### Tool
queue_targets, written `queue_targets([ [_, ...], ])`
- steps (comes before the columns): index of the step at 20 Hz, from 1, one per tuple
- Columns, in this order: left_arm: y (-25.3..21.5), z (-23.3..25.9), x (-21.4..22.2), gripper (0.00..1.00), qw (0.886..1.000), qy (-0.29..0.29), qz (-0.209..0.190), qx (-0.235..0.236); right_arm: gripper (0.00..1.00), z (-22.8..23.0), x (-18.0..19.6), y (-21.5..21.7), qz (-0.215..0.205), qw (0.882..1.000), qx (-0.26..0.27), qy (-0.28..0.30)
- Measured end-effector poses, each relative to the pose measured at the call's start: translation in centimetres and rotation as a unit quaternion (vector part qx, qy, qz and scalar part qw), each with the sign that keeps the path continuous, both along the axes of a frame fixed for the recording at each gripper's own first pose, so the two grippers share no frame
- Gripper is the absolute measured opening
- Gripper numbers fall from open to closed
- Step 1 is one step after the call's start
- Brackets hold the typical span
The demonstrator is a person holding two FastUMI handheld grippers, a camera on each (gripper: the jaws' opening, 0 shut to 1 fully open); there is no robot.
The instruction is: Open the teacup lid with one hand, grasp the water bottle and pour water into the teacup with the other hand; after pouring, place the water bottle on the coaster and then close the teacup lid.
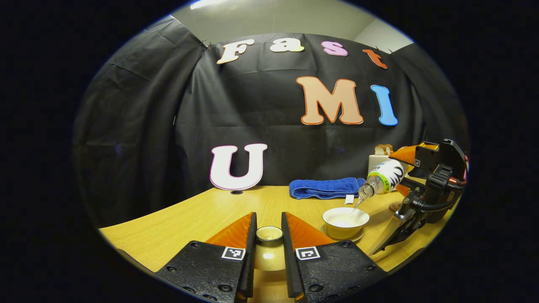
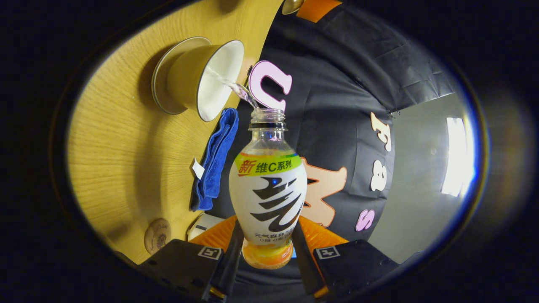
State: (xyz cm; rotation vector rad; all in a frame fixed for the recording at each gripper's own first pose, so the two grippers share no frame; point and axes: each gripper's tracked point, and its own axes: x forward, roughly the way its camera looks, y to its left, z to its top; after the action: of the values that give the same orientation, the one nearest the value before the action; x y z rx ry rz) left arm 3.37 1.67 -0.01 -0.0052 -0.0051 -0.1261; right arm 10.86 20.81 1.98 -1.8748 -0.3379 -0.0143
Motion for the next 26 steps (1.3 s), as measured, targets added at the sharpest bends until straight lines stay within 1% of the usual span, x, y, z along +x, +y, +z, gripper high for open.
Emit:
queue_targets([
  [3, 0.0, 0.0, 0.1, 0.28, 1.000, 0.000, 0.000, 0.000, 0.65, 0.1, 0.1, 0.1, 0.009, 1.000, -0.019, -0.008],
  [4, 0.0, 0.0, 0.0, 0.30, 1.000, 0.000, 0.000, 0.000, 0.66, 0.2, 0.0, 0.1, 0.010, 1.000, -0.024, -0.010],
  [5, 0.0, 0.0, 0.0, 0.28, 1.000, 0.000, 0.000, 0.000, 0.66, 0.2, -0.1, 0.4, 0.010, 1.000, -0.026, -0.012],
  [10, 0.0, 0.0, 0.1, 0.28, 1.000, 0.000, 0.000, 0.000, 0.66, 0.1, -0.4, 1.2, 0.019, 0.999, -0.036, -0.022],
  [14, 0.0, 0.0, 0.0, 0.28, 1.000, 0.000, 0.000, 0.000, 0.65, 0.3, -0.4, 1.0, 0.026, 0.998, -0.040, -0.031],
  [15, -0.1, 0.0, 0.0, 0.28, 1.000, 0.000, 0.000, 0.000, 0.65, 0.0, -0.2, 0.9, 0.024, 0.999, -0.029, -0.020],
  [16, 0.0, 0.0, 0.0, 0.28, 1.000, 0.000, 0.000, 0.000, 0.66, -0.3, 0.0, 0.7, 0.019, 1.000, -0.007, 0.001],
  [17, 0.0, 0.0, 0.0, 0.28, 1.000, 0.000, 0.000, 0.000, 0.67, -0.5, 0.2, 0.4, 0.015, 0.999, 0.024, 0.027],
  [19, 0.0, 0.0, 0.0, 0.28, 1.000, 0.000, 0.000, 0.000, 0.68, -0.8, 0.1, -0.1, 0.004, 0.992, 0.097, 0.077],
  [20, 0.0, 0.0, 0.0, 0.28, 1.000, 0.000, 0.000, 0.000, 0.68, -1.4, 0.1, -0.1, -0.003, 0.986, 0.132, 0.104],
  [21, 0.0, 0.0, 0.0, 0.28, 1.000, 0.000, 0.000, 0.001, 0.63, -2.0, 0.4, -0.2, -0.009, 0.977, 0.168, 0.134],
  [22, -0.1, 0.0, 0.1, 0.28, 1.000, 0.000, 0.000, 0.001, 0.68, -2.3, 0.4, -0.4, -0.015, 0.965, 0.207, 0.159],
  [23, -0.1, 0.0, 0.1, 0.28, 1.000, 0.000, 0.000, 0.001, 0.68, -2.4, 0.3, -0.6, -0.018, 0.951, 0.249, 0.183],
  [24, -0.1, 0.0, 0.1, 0.28, 1.000, 0.000, 0.000, 0.001, 0.63, -2.5, 0.1, -0.5, -0.020, 0.933, 0.296, 0.205],
  [25, 0.0, 0.0, 0.1, 0.28, 1.000, 0.000, 0.000, 0.001, 0.63, -2.6, -0.2, -0.6, -0.021, 0.909, 0.349, 0.228],
  [26, 0.0, 0.0, 0.1, 0.28, 1.000, 0.000, 0.000, 0.001, 0.64, -2.5, -0.5, -0.5, -0.016, 0.882, 0.399, 0.250],
])
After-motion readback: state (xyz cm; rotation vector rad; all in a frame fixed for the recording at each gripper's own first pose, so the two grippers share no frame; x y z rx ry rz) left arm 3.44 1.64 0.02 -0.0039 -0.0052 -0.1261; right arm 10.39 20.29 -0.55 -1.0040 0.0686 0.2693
